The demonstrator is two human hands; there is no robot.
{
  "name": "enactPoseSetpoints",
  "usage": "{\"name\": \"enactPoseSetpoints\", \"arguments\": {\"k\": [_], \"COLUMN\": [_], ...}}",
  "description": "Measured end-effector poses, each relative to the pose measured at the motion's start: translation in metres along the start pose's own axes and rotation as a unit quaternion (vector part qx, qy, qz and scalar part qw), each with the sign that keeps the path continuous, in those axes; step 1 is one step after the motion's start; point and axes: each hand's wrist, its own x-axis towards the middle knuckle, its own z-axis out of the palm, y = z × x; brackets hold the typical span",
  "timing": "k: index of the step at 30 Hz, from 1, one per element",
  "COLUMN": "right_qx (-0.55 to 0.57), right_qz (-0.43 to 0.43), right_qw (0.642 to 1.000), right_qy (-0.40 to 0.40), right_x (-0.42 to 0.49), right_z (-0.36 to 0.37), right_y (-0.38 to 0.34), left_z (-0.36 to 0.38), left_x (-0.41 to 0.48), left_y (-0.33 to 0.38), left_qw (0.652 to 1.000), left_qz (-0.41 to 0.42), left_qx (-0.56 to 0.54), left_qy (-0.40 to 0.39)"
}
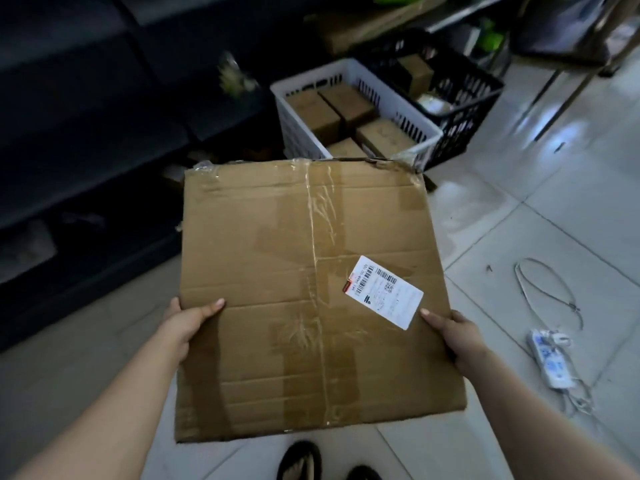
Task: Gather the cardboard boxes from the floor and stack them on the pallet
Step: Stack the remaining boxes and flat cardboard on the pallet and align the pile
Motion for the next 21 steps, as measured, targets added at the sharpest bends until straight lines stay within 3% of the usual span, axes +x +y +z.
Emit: {"name": "enactPoseSetpoints", "arguments": {"k": [5,10,15,21], "right_qx": [0.002,0.006,-0.040,-0.111], "right_qz": [-0.073,-0.173,-0.253,-0.293], "right_qw": [0.995,0.975,0.943,0.903], "right_qy": [-0.072,-0.137,-0.211,-0.293], "right_x": [-0.107,-0.213,-0.324,-0.442], "right_z": [0.014,0.050,0.101,0.192], "right_y": [-0.088,-0.155,-0.173,-0.131], "left_z": [-0.099,-0.204,-0.312,-0.449], "left_x": [-0.104,-0.203,-0.285,-0.359], "left_y": [0.070,0.094,0.052,-0.048], "left_qw": [0.994,0.968,0.934,0.906], "left_qz": [0.080,0.166,0.185,0.164], "left_qx": [-0.062,-0.146,-0.218,-0.268], "left_qy": [0.041,0.122,0.214,0.282]}}
